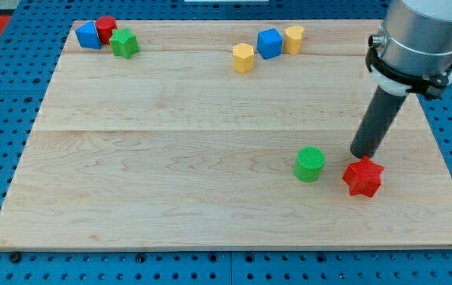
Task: Move the green circle toward the bottom center
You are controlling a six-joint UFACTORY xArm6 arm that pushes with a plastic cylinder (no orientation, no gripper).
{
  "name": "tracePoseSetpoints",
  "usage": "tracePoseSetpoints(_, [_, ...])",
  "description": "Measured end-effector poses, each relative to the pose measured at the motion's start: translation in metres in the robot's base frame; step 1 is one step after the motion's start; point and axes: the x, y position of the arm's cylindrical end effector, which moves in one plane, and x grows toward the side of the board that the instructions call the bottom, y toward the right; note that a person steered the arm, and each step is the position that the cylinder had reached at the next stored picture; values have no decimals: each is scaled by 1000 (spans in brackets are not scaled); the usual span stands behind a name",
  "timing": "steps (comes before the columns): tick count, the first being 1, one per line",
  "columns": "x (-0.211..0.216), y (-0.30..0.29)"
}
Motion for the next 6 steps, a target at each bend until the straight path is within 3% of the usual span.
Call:
tracePoseSetpoints(1, [-28,5])
tracePoseSetpoints(3, [23,-92])
tracePoseSetpoints(4, [6,-83])
tracePoseSetpoints(6, [-119,7])
